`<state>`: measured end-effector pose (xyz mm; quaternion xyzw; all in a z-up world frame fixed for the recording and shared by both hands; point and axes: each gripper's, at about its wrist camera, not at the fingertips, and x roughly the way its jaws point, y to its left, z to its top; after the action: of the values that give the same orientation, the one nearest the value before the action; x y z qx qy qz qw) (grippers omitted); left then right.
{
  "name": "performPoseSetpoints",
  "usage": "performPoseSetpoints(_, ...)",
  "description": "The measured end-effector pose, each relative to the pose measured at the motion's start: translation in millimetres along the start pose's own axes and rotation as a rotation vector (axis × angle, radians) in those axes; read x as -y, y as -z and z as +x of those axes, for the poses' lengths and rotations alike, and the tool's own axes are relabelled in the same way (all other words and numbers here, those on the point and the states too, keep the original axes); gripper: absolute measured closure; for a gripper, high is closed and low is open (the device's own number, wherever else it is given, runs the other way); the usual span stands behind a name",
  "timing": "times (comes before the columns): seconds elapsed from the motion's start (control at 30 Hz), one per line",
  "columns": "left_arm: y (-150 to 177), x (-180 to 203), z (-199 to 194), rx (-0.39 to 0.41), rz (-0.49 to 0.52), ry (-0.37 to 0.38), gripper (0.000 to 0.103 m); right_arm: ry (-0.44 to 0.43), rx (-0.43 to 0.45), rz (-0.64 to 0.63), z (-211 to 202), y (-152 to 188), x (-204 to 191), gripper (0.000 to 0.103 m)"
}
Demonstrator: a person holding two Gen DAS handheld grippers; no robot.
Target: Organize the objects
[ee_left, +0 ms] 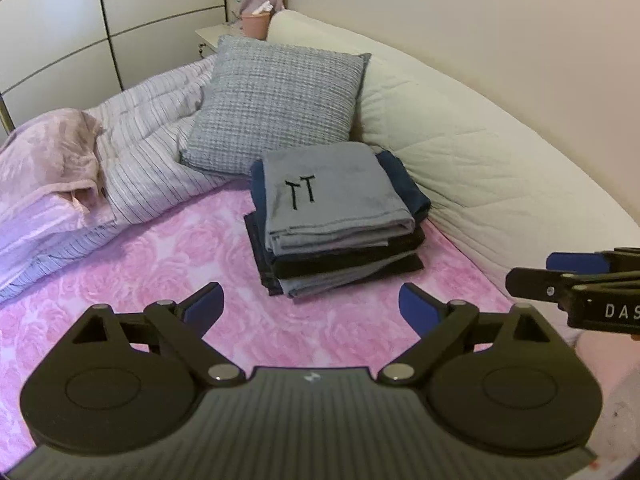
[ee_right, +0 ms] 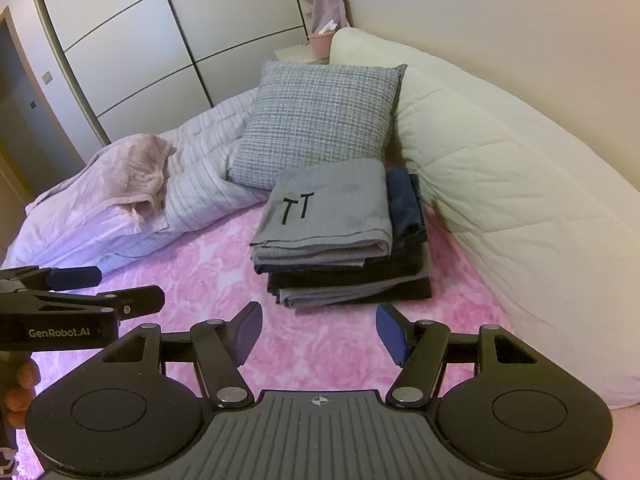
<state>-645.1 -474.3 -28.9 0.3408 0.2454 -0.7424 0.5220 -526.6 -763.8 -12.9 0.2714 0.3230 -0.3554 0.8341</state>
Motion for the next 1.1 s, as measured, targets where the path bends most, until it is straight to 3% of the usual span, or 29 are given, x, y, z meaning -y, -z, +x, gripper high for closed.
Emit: performPoseSetpoints(1.1,3,6,5,-0.052,-0.020,0.014,0.011,-0.005,-0.057,-0.018,5,7,1,0.043)
